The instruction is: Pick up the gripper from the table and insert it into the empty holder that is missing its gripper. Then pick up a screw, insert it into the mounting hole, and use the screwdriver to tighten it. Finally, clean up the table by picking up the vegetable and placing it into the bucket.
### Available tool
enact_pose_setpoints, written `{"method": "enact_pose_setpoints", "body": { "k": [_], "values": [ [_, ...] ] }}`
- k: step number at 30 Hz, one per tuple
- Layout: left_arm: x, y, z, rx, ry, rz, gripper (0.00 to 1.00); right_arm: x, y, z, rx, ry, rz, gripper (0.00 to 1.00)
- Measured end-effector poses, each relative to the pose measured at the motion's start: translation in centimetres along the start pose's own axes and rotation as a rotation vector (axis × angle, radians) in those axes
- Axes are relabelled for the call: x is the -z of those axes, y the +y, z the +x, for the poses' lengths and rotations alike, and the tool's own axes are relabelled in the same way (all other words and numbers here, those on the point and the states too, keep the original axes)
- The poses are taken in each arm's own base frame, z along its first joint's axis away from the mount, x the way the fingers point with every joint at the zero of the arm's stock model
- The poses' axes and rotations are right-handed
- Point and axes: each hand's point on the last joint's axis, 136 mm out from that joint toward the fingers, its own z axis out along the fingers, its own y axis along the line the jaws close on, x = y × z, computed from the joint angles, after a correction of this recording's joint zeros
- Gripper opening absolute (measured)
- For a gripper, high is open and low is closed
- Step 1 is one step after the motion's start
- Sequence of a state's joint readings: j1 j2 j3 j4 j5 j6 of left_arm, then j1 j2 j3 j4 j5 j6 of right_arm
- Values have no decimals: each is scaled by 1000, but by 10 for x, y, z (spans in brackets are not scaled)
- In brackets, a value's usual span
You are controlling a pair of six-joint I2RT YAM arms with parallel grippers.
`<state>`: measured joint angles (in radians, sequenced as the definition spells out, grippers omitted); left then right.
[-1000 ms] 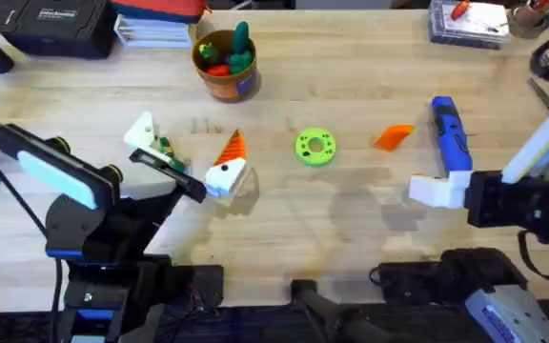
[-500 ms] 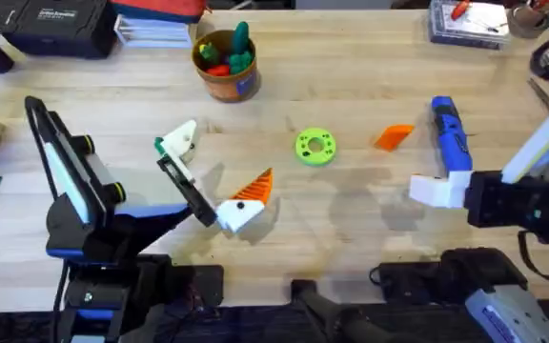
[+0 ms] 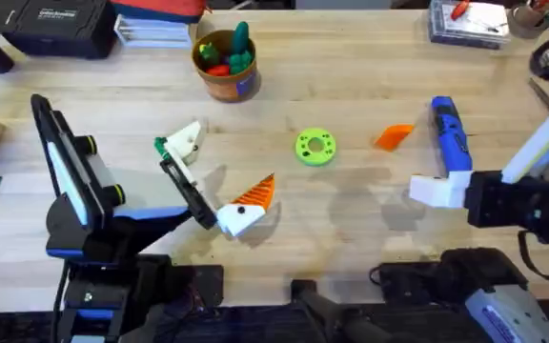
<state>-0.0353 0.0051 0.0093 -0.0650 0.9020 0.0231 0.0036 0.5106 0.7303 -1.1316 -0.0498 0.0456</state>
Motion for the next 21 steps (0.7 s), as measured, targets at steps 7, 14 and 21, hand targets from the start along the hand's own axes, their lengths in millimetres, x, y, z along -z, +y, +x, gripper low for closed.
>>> {"method": "enact_pose_setpoints", "body": {
  "k": [7, 14, 21],
  "values": [
    [0, 0, 0, 26, 0, 0, 986, 0, 0, 0, 0, 0, 0, 994],
    [0, 0, 0, 50, 0, 0, 985, 0, 0, -3, 1, -13, -1, 995],
    [0, 0, 0, 55, 0, 0, 985, 8, 15, -59, 10, -243, -79, 994]
  ]
}}
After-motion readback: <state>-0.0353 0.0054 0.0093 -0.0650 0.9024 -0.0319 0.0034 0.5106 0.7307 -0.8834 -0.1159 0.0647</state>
